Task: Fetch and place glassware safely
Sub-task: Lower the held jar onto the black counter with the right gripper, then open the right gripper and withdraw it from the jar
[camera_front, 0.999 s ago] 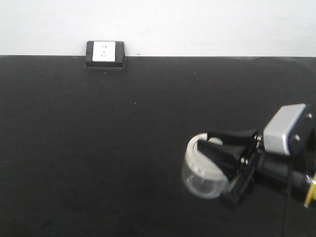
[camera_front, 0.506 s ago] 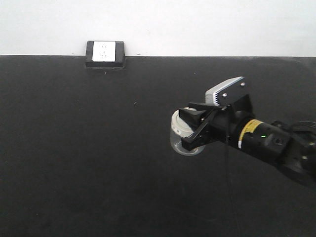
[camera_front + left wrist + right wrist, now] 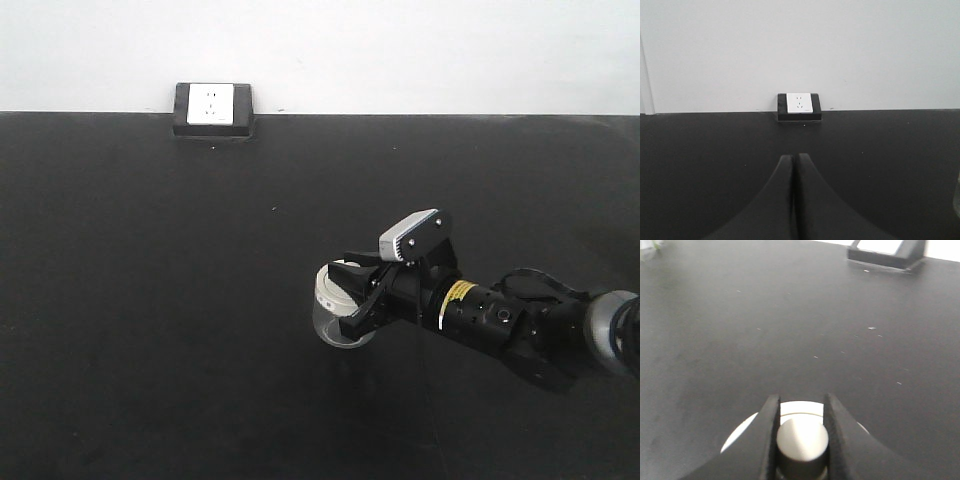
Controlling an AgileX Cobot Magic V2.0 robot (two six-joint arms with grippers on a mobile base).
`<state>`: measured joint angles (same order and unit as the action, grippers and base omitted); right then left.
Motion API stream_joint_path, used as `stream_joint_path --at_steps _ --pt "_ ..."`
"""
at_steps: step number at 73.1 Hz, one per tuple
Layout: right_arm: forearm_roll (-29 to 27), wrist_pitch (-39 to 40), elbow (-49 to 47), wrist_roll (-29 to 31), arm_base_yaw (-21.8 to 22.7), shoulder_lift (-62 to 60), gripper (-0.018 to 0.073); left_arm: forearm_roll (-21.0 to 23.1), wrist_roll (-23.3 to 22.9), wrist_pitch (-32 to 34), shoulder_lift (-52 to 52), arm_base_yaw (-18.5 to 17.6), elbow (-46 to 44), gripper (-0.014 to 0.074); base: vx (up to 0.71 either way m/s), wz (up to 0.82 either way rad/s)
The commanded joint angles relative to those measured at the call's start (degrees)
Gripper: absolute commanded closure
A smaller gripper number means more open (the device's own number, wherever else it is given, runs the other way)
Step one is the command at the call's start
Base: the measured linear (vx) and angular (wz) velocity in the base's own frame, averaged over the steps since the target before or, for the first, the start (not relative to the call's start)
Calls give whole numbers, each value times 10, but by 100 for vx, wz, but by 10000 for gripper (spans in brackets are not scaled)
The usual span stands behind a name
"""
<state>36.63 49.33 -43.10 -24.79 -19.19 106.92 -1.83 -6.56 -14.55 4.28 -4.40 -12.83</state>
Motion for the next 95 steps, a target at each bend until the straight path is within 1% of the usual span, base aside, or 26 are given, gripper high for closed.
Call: stream_joint_path --at_steps 1,8,33,42,57,68,76,81,86,94,95 --pt "-17 81 -17 29 1 -13 542 5 -5 44 5 -5 -12 603 0 0" --pt "-17 85 -17 44 1 -4 538 5 -5 44 5 -5 -12 603 0 0" --pt "-14 83 -17 46 1 7 472 5 -5 44 5 -5 -12 603 0 0" --pt "10 73 -17 46 1 9 415 5 -5 44 5 -5 -12 603 0 0" --pt "62 55 -17 46 1 9 256 5 -5 44 5 -5 -12 603 0 0" --pt "67 72 -17 35 1 0 177 5 -5 44 5 -5 -12 603 0 0" --pt "65 71 -15 1 1 -27 150 5 -5 44 5 -5 -12 603 0 0" --pt "66 56 -15 -19 1 -53 148 5 -5 44 5 -5 -12 603 0 0" --pt "66 23 -15 -37 1 -85 148 5 -5 44 5 -5 -12 603 0 0" --pt "67 -61 -15 -77 1 -146 148 5 -5 44 5 -5 -12 603 0 0" --pt "67 -84 -15 -81 1 -155 148 5 -5 44 5 -5 -12 603 0 0"
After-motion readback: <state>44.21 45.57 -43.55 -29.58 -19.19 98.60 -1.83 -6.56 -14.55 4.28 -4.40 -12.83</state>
